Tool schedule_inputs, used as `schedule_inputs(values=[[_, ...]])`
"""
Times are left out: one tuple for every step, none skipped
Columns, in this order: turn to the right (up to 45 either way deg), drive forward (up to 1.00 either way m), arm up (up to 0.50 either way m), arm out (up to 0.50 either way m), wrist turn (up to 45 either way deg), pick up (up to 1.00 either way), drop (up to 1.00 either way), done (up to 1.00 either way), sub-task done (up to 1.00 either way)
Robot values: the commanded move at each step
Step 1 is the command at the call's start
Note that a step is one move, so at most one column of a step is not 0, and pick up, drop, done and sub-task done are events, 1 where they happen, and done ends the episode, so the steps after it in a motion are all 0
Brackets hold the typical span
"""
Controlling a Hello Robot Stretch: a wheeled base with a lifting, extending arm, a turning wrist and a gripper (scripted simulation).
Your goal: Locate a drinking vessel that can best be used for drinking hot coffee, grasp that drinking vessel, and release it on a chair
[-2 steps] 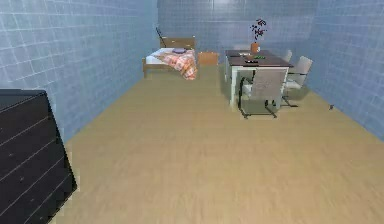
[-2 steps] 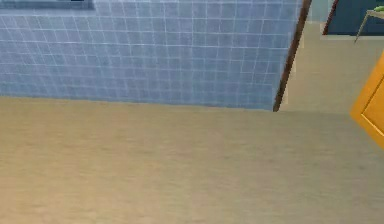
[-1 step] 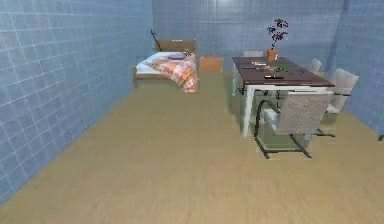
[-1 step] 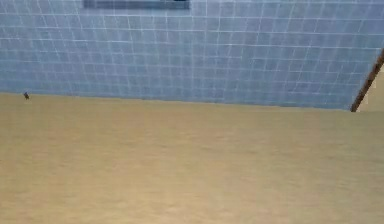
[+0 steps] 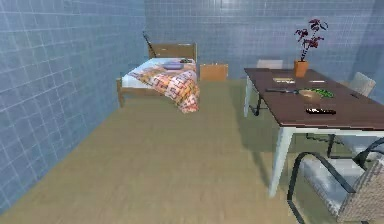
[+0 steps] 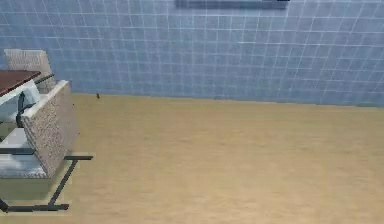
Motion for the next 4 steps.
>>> schedule_inputs(values=[[0.0, 1.0, 0.0, 0.0, 0.0, 0.0, 0.0, 0.0, 0.0], [0.0, 0.15, 0.0, 0.0, 0.0, 0.0, 0.0, 0.0, 0.0], [3.0, 0.0, 0.0, 0.0, 0.0, 0.0, 0.0, 0.0, 0.0], [0.0, 1.0, 0.0, 0.0, 0.0, 0.0, 0.0, 0.0, 0.0]])
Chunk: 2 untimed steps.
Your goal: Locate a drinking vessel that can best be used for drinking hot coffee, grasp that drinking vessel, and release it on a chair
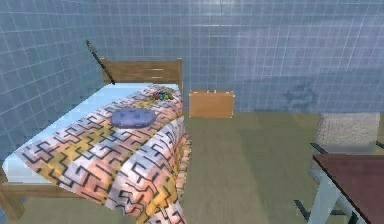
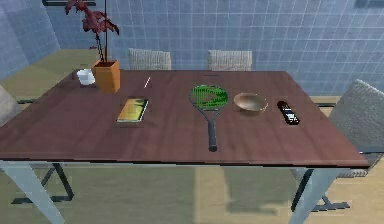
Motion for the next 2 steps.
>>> schedule_inputs(values=[[6.0, 0.0, 0.0, 0.0, 0.0, 0.0, 0.0, 0.0, 0.0], [0.0, 0.3, 0.0, 0.0, 0.0, 0.0, 0.0, 0.0, 0.0]])
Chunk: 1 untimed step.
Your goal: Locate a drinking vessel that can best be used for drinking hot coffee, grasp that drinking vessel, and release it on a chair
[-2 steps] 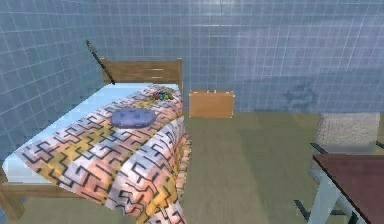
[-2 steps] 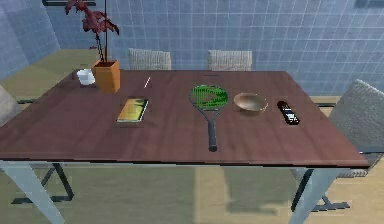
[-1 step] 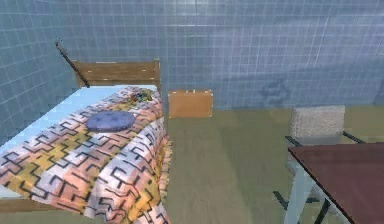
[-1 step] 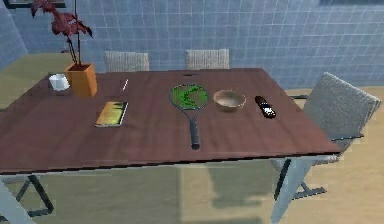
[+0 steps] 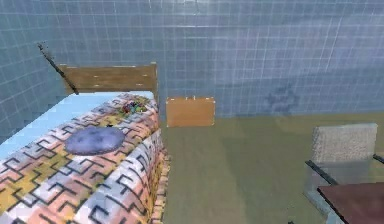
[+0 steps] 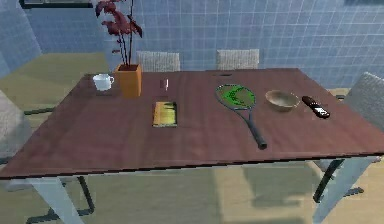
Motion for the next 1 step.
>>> schedule_inputs(values=[[-21.0, 0.0, 0.0, 0.0, 0.0, 0.0, 0.0, 0.0, 0.0]])
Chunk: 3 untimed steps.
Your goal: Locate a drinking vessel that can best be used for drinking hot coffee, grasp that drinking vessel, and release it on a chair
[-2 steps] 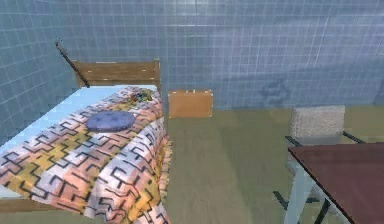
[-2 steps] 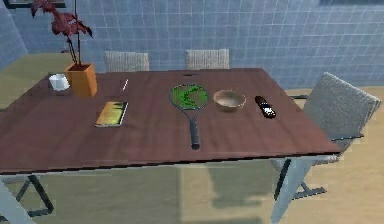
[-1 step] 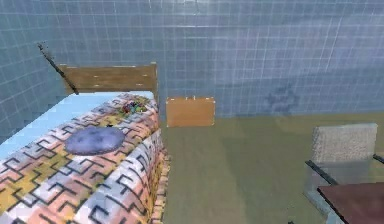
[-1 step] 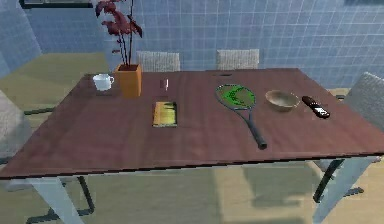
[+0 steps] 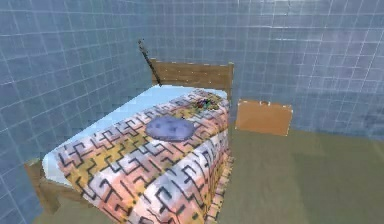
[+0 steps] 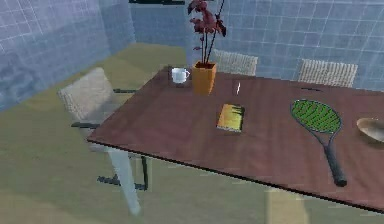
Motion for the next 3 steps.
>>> schedule_inputs(values=[[42.0, 0.0, 0.0, 0.0, 0.0, 0.0, 0.0, 0.0, 0.0], [0.0, 1.0, 0.0, 0.0, 0.0, 0.0, 0.0, 0.0, 0.0], [9.0, 0.0, 0.0, 0.0, 0.0, 0.0, 0.0, 0.0, 0.0]])
